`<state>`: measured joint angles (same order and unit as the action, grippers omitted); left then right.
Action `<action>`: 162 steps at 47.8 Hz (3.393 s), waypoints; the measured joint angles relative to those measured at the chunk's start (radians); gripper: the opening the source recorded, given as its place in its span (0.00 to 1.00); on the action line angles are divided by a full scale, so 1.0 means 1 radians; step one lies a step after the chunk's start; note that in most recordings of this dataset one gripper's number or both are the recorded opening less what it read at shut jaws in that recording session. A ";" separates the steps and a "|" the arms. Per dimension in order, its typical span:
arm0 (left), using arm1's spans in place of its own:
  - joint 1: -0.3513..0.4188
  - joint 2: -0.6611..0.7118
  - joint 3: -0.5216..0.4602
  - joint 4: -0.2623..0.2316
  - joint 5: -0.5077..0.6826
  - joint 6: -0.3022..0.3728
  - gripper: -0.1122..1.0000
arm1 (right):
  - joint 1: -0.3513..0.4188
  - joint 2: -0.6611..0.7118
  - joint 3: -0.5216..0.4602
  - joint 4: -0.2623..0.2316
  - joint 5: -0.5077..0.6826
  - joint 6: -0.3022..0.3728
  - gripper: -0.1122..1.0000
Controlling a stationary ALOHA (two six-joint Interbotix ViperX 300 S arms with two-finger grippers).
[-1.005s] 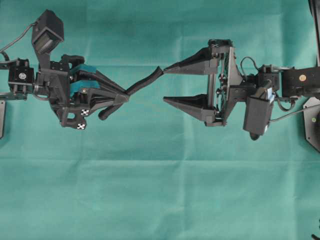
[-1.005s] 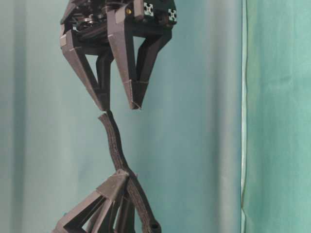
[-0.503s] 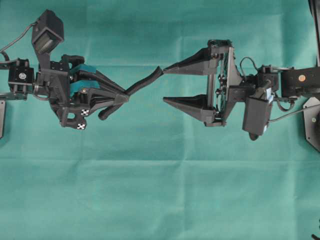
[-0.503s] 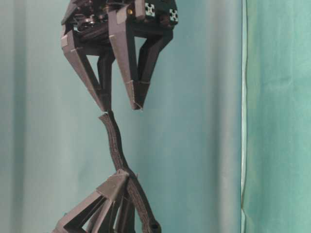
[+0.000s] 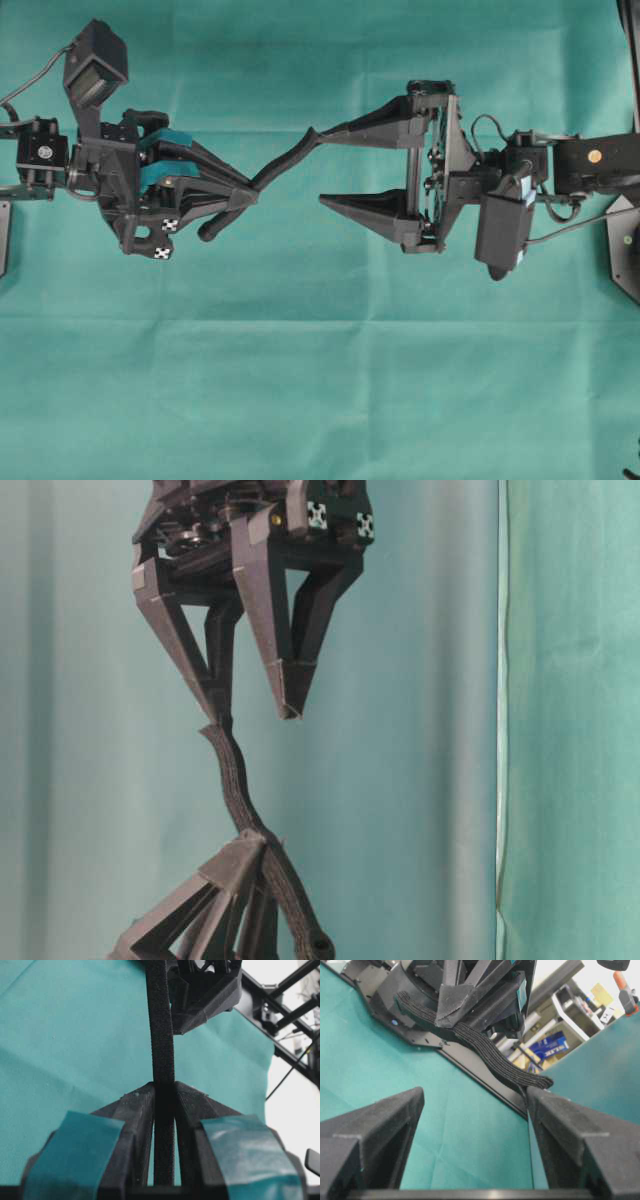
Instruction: Peel off the Velcro with your right arm.
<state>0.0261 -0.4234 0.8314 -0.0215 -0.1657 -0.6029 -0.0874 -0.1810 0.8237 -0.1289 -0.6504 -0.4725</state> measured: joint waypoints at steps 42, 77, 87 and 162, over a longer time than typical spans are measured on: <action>-0.008 0.000 0.000 -0.002 0.000 0.000 0.19 | -0.002 0.002 -0.003 0.000 -0.002 0.000 0.03; -0.009 0.000 0.000 0.000 -0.005 0.000 0.19 | 0.006 0.002 -0.003 0.000 -0.003 0.002 0.02; -0.009 0.000 0.000 0.000 -0.008 0.000 0.19 | 0.017 0.017 -0.005 0.002 -0.011 0.002 0.02; -0.009 0.008 0.000 0.000 -0.043 -0.002 0.19 | 0.103 0.195 -0.172 0.000 0.060 0.000 0.02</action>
<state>0.0169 -0.4157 0.8314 -0.0215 -0.2086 -0.6044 0.0153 0.0138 0.6519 -0.1289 -0.5906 -0.4725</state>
